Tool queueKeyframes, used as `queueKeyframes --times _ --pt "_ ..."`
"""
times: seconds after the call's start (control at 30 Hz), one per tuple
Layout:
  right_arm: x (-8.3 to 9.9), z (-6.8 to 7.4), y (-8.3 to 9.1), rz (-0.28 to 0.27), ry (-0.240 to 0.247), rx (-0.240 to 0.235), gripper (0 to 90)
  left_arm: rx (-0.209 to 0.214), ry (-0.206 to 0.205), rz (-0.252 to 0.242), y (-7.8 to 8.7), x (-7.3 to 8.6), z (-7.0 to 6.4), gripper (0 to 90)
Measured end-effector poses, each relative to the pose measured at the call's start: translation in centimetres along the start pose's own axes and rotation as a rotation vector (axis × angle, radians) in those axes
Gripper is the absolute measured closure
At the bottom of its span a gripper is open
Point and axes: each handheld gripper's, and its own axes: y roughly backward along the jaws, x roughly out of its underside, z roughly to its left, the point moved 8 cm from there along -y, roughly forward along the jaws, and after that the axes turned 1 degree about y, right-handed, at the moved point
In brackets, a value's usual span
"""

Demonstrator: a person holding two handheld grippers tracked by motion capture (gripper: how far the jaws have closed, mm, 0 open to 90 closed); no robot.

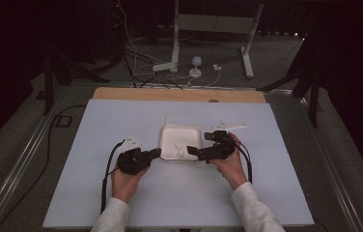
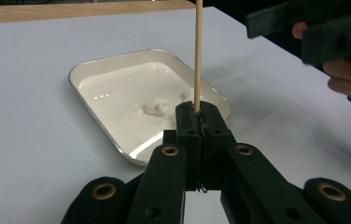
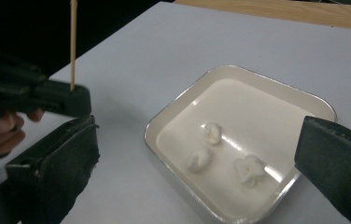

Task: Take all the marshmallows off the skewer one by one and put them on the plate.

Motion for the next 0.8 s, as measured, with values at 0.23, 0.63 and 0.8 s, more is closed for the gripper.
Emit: queueKeyframes --times 0.23,0.63,0.8 --pt "0.7 -0.4 1.4 -0.002 0.019 0.006 0.0 -0.001 0.019 -0.002 -0.4 -0.3 0.0 90.0" --pt "1.1 -0.8 3.5 -0.044 0.032 0.015 0.0 -0.001 0.047 -0.011 -1.0 -1.0 0.1 90.0" --pt "1.4 -1.0 4.4 -0.058 0.035 0.024 0.0 0.000 0.049 -0.016 -1.3 -1.5 -0.1 90.0"
